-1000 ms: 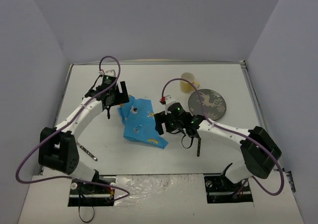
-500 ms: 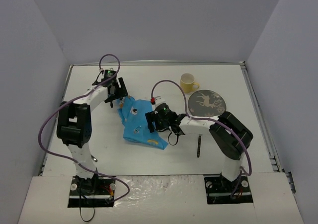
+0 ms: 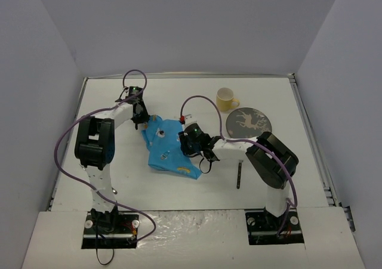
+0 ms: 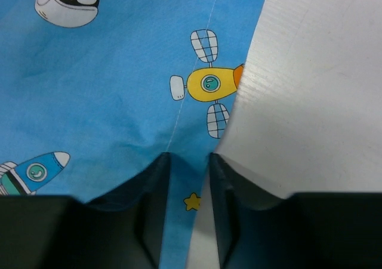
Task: Set the dinner table for one person
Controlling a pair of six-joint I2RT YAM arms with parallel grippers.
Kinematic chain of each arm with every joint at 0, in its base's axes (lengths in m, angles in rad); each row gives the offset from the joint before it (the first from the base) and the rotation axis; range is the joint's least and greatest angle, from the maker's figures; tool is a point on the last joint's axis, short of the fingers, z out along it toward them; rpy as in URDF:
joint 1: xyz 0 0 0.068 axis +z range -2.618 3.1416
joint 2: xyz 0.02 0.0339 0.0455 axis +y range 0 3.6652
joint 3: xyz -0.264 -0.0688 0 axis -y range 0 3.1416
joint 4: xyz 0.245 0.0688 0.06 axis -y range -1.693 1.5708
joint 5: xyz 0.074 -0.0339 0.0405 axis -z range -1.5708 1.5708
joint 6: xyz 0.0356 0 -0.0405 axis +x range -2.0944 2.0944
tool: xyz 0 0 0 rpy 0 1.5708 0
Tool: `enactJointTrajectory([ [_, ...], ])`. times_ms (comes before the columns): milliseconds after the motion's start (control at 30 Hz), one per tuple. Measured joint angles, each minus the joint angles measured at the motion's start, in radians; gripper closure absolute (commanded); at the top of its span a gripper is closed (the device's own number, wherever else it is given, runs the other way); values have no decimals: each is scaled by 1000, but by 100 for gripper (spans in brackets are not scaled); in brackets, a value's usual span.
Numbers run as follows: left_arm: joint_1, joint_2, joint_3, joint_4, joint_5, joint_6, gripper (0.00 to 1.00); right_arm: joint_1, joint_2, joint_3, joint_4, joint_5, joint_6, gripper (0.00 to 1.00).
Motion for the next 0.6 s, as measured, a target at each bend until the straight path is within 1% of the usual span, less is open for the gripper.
enactJointTrajectory([
  [67, 0, 0, 0, 2, 0, 0, 100, 0, 0, 0, 0, -2, -3, 99],
  [100, 0, 0, 0, 3, -1, -1, 100, 0, 1, 0, 0, -3, -4, 100],
  [267, 4, -2, 0, -1, 0, 9, 100, 0, 1, 1, 0, 0, -11, 100],
  [400, 22, -36, 0, -38, -20, 25, 100, 0, -14, 2, -22, 48, -30, 100],
  [467, 39, -81, 1, -80, -47, 41, 100, -2, -59, 0, -61, 99, -38, 100],
  [600, 79, -207, 23, -155, -121, 69, 100, -16, -227, -20, -125, 223, -32, 100],
])
